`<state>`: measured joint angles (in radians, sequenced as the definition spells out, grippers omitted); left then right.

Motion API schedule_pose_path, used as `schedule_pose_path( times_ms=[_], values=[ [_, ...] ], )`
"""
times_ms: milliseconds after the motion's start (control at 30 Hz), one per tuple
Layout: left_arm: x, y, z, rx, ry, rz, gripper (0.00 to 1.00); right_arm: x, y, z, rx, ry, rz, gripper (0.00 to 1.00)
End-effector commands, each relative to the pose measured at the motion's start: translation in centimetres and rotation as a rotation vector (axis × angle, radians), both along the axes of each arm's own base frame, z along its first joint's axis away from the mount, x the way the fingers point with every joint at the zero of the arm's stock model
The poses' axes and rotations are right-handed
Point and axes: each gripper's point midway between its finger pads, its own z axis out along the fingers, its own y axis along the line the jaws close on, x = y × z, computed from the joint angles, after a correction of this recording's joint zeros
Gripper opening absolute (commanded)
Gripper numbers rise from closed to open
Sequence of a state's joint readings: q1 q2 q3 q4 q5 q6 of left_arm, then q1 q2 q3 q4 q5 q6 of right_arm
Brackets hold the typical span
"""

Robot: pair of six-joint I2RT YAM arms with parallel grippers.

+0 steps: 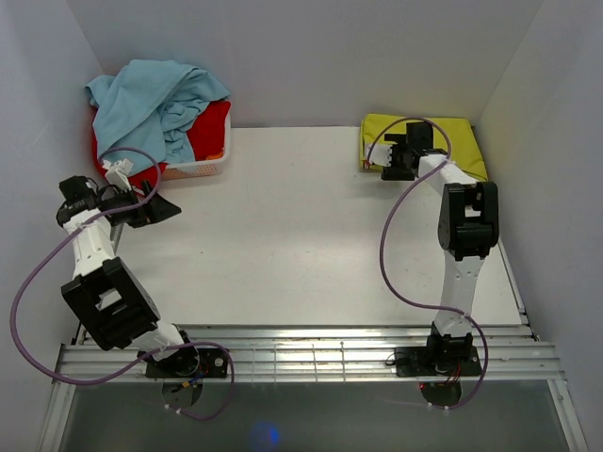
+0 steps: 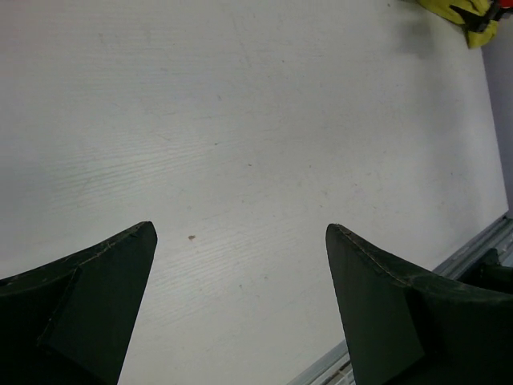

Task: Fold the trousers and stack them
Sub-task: Neatly place the folded trousers to the corner

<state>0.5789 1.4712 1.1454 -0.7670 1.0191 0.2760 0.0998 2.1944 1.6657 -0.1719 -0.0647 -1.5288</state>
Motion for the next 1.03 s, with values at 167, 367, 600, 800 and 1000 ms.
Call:
schedule_pose_path(
  times_ms=[167,367,600,800,1000],
  values=[
    [3.2,5.0,3.8,0.313,-0.134,0.06,0.98,-6.9,2.1,18.6,0.385,-0.076,-0.165,0.9],
    [3.0,1.1,2.0,0.289,-0.011,-0.1,0.98,-18.3,4.2,21.2,0.914,0.209,-0.441,0.9],
    [1.0,-10.2,-3.4,0.359,0.072,-0.314,0.98,-29.9,3.9,12.2,0.963,0.376,-0.57,0.9],
    [-0.4,-13.0,-5.2,0.338,0.07,-0.339,0.98,-33.2,0.9,8.0,0.92,0.311,-0.688,0.9],
    [-1.0,-12.1,-4.8,0.396,0.035,-0.298,0.98,-33.5,0.3,7.1,0.975,0.316,-0.734,0.9]
  ],
)
